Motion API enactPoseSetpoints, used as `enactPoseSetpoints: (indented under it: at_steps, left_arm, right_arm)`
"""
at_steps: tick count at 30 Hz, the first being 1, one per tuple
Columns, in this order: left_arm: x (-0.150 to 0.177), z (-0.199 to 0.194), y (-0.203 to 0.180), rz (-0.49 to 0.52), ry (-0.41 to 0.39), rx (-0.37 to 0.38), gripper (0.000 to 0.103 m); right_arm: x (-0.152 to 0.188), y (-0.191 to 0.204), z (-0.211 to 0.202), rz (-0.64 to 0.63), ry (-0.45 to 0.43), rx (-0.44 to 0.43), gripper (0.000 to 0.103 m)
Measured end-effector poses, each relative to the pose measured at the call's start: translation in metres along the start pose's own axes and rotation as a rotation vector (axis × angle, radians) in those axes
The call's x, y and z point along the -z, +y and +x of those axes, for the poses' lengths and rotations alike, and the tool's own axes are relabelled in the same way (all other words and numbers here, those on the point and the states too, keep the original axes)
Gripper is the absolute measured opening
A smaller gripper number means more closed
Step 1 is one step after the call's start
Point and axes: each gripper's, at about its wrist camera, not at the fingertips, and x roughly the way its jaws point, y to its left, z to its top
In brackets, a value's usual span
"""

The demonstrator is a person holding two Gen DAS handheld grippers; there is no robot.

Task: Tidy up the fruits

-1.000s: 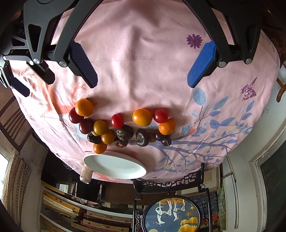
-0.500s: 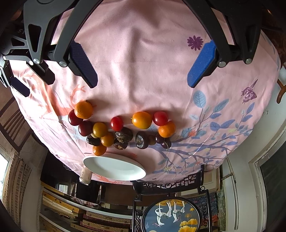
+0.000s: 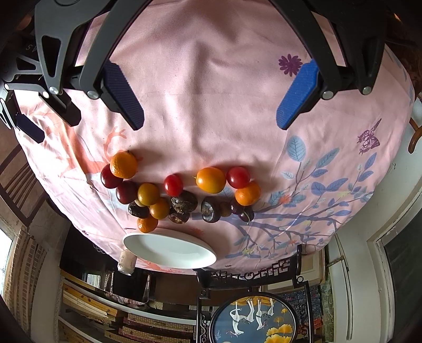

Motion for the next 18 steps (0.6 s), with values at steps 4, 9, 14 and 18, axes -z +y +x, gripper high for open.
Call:
enactPoseSetpoints:
  at_steps: [4,9,14,18]
  left_arm:
    - [0.0028,0.0008,-0.0008,0.001,0.002,0.000,0.101]
    - [0.0024,0.0007,-0.0009,0.001,0.002,-0.001,0.101]
    - [0.0033,0.0012,-0.0019,0.003,0.004,-0.001,0.101]
    - [0.0045,0.0012,-0.0018,0.002,0.003,-0.001,0.101]
  right_arm:
    - [0.0000,-0.0002,0.0001,0.000,0.000,-0.001,0.102]
    - [0.0007,-0.0007,0.0005,0.001,0.001,-0.002,0.102]
    - [0.0017,0.0002,0.0012,0.002,0.003,-0.002,0.102]
    - [0.0018,-0.0006,0.0004,-0.001,0.005,-0.004,0.102]
